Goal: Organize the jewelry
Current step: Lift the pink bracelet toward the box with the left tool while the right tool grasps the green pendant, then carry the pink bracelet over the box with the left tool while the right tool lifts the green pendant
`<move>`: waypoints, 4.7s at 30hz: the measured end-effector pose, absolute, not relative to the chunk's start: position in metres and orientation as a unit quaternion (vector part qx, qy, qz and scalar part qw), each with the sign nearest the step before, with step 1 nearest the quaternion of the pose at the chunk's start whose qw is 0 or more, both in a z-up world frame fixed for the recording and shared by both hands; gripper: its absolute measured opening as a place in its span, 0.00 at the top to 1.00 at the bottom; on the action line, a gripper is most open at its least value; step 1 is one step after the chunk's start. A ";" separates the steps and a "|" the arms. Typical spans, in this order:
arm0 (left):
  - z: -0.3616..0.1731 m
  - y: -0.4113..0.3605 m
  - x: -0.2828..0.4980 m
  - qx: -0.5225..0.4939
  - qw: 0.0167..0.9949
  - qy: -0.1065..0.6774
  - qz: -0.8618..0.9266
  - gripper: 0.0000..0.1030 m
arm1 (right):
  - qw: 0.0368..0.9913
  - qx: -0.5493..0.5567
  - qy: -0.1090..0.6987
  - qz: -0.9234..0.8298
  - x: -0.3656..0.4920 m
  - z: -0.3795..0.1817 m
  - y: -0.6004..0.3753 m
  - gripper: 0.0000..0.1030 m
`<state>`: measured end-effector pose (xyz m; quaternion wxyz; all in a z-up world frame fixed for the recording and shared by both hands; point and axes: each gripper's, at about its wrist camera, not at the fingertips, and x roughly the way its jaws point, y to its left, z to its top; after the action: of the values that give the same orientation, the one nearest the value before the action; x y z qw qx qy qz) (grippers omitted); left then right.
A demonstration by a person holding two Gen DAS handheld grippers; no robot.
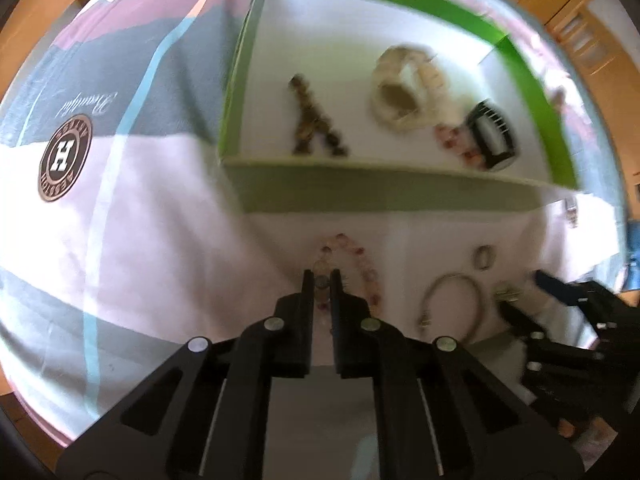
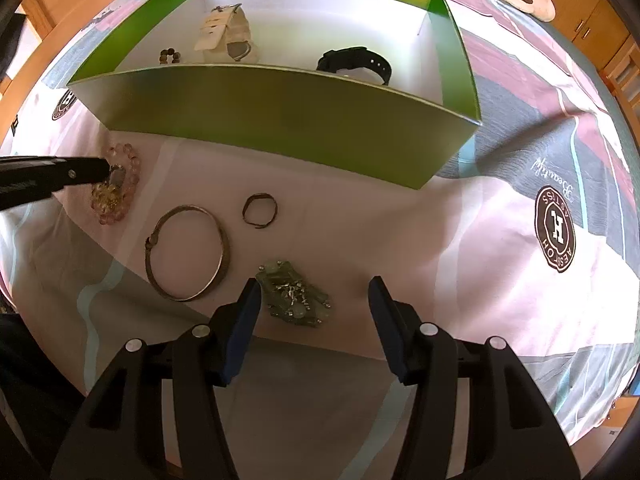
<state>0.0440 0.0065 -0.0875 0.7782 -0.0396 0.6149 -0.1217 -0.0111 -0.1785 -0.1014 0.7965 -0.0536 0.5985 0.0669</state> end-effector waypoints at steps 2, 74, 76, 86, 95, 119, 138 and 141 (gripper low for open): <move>-0.075 0.006 0.042 -0.059 0.787 0.598 -0.144 0.93 | 0.797 -0.052 0.599 0.066 -0.011 -0.102 -0.179 0.45; -0.044 -0.027 0.036 0.016 0.833 0.533 -0.144 0.93 | 0.827 -0.079 0.545 0.117 -0.017 -0.101 -0.162 0.90; -0.041 -0.027 0.035 0.015 0.836 0.529 -0.144 0.93 | 0.834 -0.066 0.534 0.121 -0.018 -0.092 -0.164 0.92; -0.017 -0.027 0.027 0.013 0.861 0.486 -0.150 0.93 | 0.861 -0.037 0.491 0.126 -0.011 -0.068 -0.174 0.92; -0.007 -0.024 0.023 0.007 0.867 0.475 -0.153 0.93 | 0.871 -0.024 0.472 0.134 -0.024 -0.056 -0.176 0.92; 0.022 0.000 0.025 -0.040 0.883 0.441 -0.156 0.93 | 0.894 0.009 0.424 0.146 -0.029 -0.024 -0.184 0.92; 0.023 0.011 0.067 -0.070 0.891 0.432 -0.118 0.93 | 0.907 0.037 0.400 0.128 0.005 0.010 -0.189 0.92; 0.018 0.009 0.071 -0.063 0.892 0.435 -0.107 0.93 | 0.908 0.043 0.397 0.128 0.014 0.009 -0.187 0.92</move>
<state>0.0708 0.0087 0.0183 0.8916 -0.0626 0.4355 -0.1073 0.0136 -0.1870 0.0087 0.9079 0.0426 0.3969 0.1279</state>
